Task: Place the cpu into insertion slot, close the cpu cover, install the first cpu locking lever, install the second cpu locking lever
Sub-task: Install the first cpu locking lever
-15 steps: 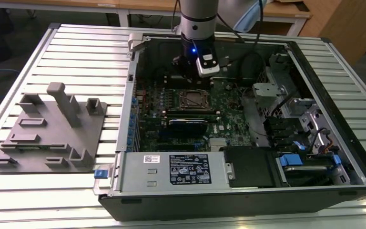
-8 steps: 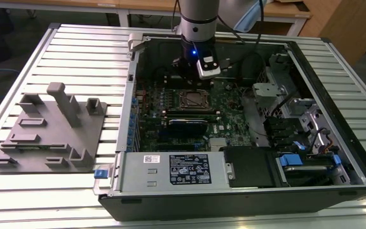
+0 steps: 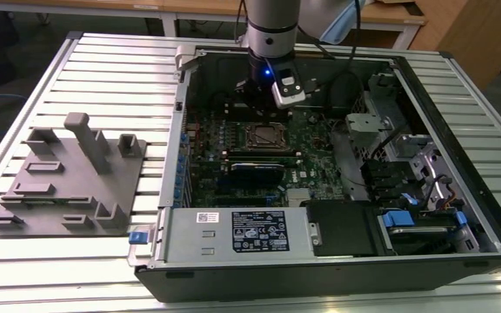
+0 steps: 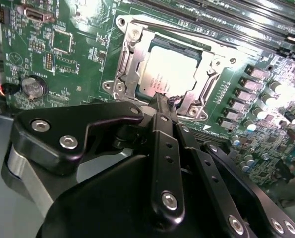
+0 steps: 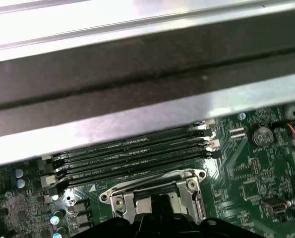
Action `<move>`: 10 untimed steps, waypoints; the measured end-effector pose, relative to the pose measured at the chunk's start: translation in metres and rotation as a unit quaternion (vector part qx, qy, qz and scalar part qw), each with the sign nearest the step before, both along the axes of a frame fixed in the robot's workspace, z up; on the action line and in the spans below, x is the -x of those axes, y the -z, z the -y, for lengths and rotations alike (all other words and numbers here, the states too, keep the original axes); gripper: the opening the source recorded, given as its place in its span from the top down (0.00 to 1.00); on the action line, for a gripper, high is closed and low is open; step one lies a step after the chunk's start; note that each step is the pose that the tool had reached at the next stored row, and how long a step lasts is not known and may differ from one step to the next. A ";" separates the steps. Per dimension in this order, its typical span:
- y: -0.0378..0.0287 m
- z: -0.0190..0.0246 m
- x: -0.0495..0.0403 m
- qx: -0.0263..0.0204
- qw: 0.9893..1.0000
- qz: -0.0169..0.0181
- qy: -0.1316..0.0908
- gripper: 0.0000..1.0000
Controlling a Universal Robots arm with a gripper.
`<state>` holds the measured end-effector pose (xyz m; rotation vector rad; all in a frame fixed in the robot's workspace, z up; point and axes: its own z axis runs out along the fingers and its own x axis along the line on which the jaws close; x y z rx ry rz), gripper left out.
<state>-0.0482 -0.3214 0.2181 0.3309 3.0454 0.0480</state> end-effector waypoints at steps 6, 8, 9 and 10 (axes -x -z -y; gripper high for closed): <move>0.0001 0.0000 -0.0007 0.000 1.000 0.000 -0.010 0.90; 0.0001 0.0000 -0.0007 0.000 1.000 0.000 -0.010 0.90; -0.0002 0.0000 -0.0006 -0.001 1.000 0.000 -0.010 0.90; -0.0015 0.0001 -0.0006 -0.002 1.000 0.000 -0.010 0.90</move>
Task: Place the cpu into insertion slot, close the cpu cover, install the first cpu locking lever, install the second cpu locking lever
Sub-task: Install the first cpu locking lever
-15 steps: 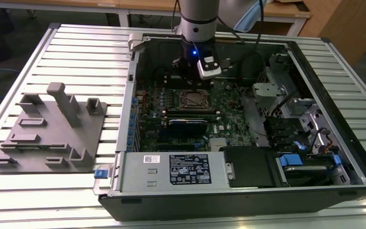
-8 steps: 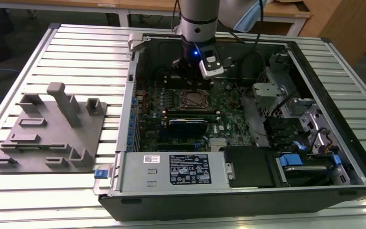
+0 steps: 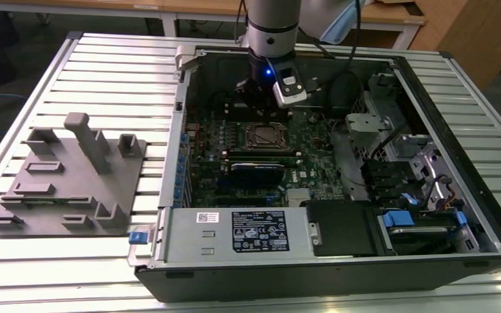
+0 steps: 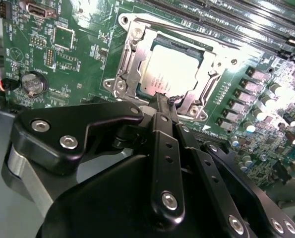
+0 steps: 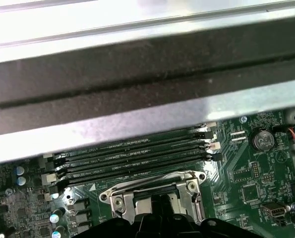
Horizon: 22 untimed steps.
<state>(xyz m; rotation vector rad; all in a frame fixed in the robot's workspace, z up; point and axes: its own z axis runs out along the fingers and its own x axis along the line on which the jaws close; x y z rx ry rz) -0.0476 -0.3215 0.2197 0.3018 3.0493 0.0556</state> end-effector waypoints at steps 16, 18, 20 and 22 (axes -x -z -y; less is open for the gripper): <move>-0.0049 0.0000 -0.0003 -0.001 1.000 -0.021 0.000 0.90; -0.0049 -0.0001 -0.0003 -0.001 1.000 -0.021 0.000 0.90; -0.0049 -0.0001 -0.0003 -0.001 1.000 -0.021 0.000 0.90; -0.0048 -0.0001 -0.0004 -0.001 1.000 -0.021 -0.005 0.90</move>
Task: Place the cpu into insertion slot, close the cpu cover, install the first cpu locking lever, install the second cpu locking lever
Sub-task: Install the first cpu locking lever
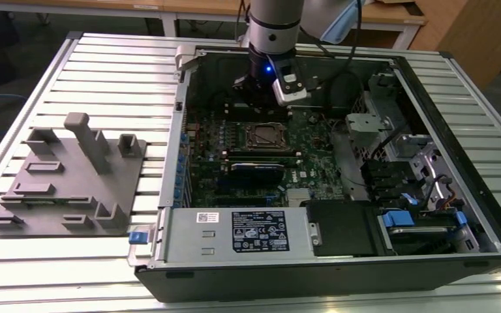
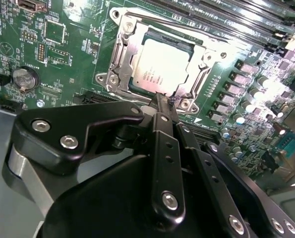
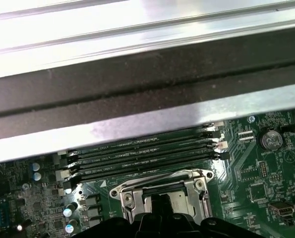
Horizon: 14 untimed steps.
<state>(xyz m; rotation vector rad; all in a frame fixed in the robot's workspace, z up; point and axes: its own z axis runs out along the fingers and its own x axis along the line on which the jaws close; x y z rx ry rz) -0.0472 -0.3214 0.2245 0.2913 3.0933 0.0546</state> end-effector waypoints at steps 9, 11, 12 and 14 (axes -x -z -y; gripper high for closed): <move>0.0005 0.0000 0.0000 0.000 0.999 0.000 -0.045 0.90; 0.0005 0.0000 0.0003 0.000 0.999 0.000 -0.045 0.90; 0.0005 0.0000 0.0004 0.000 0.999 0.001 -0.045 0.90; 0.0005 0.0000 0.0004 0.000 0.999 0.003 -0.045 0.90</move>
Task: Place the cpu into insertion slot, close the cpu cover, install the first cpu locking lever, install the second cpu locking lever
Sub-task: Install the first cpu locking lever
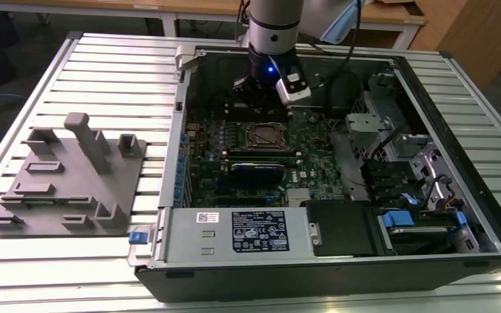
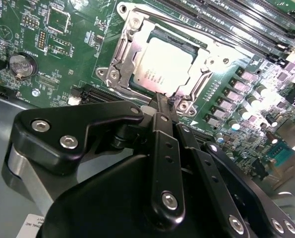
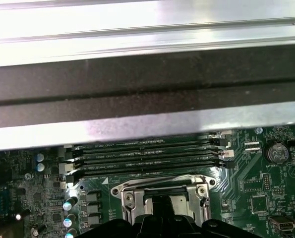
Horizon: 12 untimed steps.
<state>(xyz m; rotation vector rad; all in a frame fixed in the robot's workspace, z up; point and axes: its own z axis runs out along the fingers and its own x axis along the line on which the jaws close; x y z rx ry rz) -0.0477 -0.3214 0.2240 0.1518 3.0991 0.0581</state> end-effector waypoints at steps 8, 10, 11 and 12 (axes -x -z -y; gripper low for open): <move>0.0000 0.0000 0.0000 -0.001 1.000 0.005 0.000 0.90; -0.0001 0.0000 0.0000 -0.001 1.000 0.005 0.000 0.90; -0.0005 0.0000 0.0000 0.000 1.000 0.005 0.000 0.90; -0.0011 0.0000 0.0000 0.000 1.000 0.005 0.000 0.90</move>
